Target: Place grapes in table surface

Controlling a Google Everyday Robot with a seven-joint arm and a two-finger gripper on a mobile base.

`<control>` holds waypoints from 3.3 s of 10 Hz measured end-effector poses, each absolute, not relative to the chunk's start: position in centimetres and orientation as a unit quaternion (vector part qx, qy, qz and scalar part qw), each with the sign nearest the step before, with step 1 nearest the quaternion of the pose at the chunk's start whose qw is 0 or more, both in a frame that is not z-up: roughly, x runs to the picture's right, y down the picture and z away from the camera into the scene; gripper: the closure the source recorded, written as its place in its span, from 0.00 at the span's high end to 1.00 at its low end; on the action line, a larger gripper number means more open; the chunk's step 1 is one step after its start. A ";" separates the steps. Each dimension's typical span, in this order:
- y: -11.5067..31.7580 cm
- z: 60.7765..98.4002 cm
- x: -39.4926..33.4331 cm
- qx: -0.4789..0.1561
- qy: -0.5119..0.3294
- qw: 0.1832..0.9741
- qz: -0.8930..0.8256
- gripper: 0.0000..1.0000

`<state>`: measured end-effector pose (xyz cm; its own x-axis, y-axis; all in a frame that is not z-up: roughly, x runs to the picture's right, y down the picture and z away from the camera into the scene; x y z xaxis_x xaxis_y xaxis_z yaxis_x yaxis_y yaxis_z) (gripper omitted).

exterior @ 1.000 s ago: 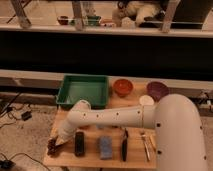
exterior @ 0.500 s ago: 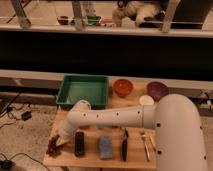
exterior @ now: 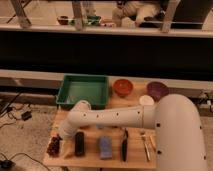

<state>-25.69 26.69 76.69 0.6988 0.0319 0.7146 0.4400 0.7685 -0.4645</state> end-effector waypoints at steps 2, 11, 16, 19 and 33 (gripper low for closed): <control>26.6 76.6 -25.8 -0.319 -0.371 0.864 -0.117 0.80; 26.5 76.6 -25.8 -0.318 -0.371 0.864 -0.117 0.80; 26.4 76.5 -25.9 -0.316 -0.371 0.865 -0.119 0.80; 26.1 76.1 -26.1 -0.311 -0.373 0.866 -0.122 0.80; 25.0 74.5 -26.5 -0.293 -0.384 0.866 -0.128 0.80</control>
